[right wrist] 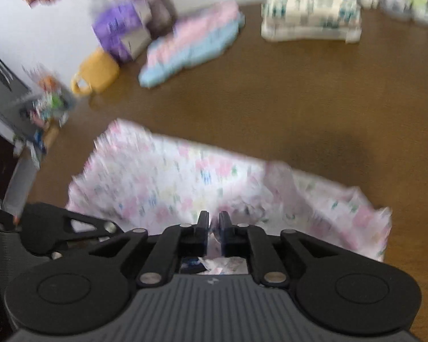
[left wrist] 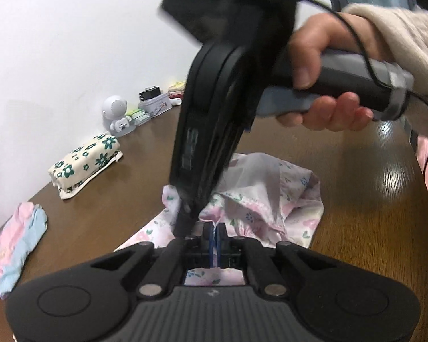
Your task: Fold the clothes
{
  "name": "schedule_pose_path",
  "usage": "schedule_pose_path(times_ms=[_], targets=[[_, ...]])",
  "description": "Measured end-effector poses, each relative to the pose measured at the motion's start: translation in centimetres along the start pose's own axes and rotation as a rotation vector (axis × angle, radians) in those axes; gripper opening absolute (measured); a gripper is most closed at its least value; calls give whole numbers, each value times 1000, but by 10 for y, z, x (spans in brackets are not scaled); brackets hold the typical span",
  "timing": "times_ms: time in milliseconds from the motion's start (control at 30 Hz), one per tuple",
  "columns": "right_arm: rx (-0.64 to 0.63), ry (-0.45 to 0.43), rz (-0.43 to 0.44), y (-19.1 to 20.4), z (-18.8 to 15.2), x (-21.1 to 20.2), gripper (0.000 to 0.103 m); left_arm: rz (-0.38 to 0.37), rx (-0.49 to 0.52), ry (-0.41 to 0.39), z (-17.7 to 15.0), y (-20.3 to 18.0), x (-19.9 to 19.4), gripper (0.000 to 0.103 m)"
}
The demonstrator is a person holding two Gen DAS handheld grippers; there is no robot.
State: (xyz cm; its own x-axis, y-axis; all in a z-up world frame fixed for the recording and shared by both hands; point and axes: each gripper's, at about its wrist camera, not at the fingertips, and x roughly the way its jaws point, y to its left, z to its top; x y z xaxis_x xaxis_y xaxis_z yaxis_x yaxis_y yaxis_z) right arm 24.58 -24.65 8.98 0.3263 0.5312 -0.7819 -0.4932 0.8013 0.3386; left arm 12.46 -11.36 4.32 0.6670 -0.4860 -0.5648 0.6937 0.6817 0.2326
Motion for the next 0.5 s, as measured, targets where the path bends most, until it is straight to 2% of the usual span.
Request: schedule_pose_path(times_ms=[67, 133, 233, 300, 400, 500], targets=[[-22, -86, -31, 2, -2, -19, 25, -2, 1, -6, 3, 1, -2, 1], [-40, -122, -79, 0, -7, -27, 33, 2, 19, -16, 7, 0, -2, 1], [-4, -131, -80, -12, -16, -27, 34, 8, 46, -31, 13, -2, -2, 1], [20, -136, -81, -20, -23, -27, 34, 24, 19, -9, 14, 4, 5, 1], [55, -146, -82, -32, -32, -27, 34, 13, -70, 33, 9, 20, 18, 3], [77, -176, -72, -36, -44, -27, 34, -24, -180, 62, 3, 37, 25, 12]])
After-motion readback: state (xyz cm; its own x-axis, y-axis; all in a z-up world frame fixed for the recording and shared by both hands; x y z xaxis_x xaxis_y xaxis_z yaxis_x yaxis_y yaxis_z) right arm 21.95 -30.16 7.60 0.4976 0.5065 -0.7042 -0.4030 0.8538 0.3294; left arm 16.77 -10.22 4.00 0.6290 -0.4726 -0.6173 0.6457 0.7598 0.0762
